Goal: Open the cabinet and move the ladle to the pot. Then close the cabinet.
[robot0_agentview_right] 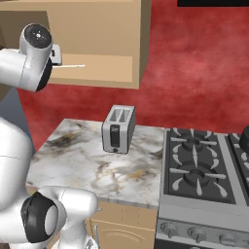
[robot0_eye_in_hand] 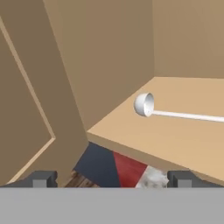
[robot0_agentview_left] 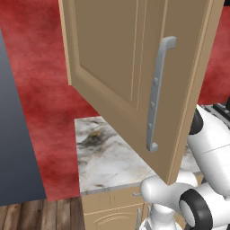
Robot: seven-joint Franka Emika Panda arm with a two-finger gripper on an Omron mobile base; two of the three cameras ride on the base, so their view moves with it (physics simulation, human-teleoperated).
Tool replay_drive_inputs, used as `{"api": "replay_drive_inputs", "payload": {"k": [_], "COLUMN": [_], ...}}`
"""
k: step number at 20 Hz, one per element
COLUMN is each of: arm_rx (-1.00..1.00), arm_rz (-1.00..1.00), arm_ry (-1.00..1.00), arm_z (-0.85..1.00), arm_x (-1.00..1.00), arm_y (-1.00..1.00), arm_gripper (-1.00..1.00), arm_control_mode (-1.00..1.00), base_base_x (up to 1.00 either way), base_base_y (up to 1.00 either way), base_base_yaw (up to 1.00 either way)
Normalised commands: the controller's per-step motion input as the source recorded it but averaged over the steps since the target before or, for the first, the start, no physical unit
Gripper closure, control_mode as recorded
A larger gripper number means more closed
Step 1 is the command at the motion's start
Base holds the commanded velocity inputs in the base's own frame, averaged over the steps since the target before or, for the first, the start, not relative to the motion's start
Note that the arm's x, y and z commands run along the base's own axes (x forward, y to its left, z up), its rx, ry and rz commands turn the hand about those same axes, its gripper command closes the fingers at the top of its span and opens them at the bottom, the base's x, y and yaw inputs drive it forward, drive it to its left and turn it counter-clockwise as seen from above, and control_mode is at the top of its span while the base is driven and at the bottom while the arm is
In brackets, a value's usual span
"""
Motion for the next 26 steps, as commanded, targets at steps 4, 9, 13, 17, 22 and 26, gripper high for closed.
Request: {"api": "replay_drive_inputs", "payload": {"k": [4, 9, 13, 17, 22, 26], "arm_rx": [0.0, 0.0, 0.0, 0.0, 0.0, 0.0], "arm_rz": [0.0, 0.0, 0.0, 0.0, 0.0, -0.01], "arm_ry": [0.0, 0.0, 0.0, 0.0, 0.0, 0.0], "arm_z": [-0.08, -0.08, -0.09, -0.05, -0.06, -0.07], "arm_x": [0.18, 0.28, 0.31, 0.24, 0.29, 0.34], "arm_y": [0.08, 0.19, 0.16, 0.11, 0.09, 0.04], "arm_gripper": [-1.0, -1.0, -1.0, -1.0, -1.0, -1.0], "arm_control_mode": [-1.0, -1.0, -1.0, -1.0, -1.0, -1.0], "base_base_x": [0.0, 0.0, 0.0, 0.0, 0.0, 0.0], "base_base_y": [0.0, 0.0, 0.0, 0.0, 0.0, 0.0], "base_base_yaw": [0.0, 0.0, 0.0, 0.0, 0.0, 0.0]}}
